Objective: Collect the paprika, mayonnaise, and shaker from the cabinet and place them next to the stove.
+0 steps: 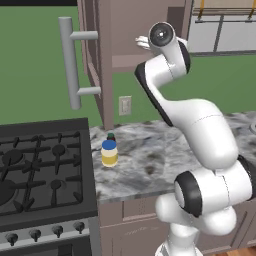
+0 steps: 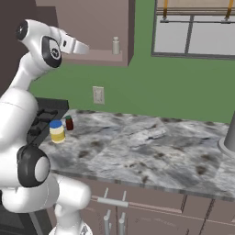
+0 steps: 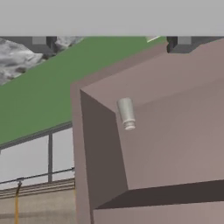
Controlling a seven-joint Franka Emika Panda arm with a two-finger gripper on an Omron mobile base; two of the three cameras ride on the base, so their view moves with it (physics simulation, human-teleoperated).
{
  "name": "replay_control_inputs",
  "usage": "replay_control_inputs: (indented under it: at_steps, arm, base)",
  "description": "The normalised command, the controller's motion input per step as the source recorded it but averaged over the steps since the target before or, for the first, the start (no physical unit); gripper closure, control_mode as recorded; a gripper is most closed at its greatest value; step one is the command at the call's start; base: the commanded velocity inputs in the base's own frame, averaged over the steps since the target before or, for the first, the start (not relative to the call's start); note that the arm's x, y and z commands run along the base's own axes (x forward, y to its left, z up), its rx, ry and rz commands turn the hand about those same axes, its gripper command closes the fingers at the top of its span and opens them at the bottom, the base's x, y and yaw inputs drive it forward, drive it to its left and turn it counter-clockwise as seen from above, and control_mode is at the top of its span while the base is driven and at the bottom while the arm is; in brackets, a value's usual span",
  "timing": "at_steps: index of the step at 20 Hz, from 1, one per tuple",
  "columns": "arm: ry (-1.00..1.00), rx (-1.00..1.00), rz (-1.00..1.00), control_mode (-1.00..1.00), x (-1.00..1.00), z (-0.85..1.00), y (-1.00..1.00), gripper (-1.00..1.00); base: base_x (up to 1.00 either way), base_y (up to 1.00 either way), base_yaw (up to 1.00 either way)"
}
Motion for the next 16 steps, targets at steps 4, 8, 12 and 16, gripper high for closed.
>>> replay_control_inputs:
  at_steps: [4, 8, 12, 16]
  arm:
    - [0.07, 0.0, -0.01, -1.0, 0.3, 0.14, 0.0, -1.0]
    - [0.05, 0.0, 0.0, -1.0, 0.32, 0.09, 0.0, -1.0]
    - [0.07, 0.0, -0.01, -1.0, 0.36, 0.07, 0.0, -1.0]
    - [0.09, 0.0, -0.01, -1.0, 0.37, 0.07, 0.0, -1.0]
  base:
    - [0.0, 0.0, 0.0]
    - [0.0, 0.0, 0.0]
    - [0.0, 0.0, 0.0]
    - [0.0, 0.0, 0.0]
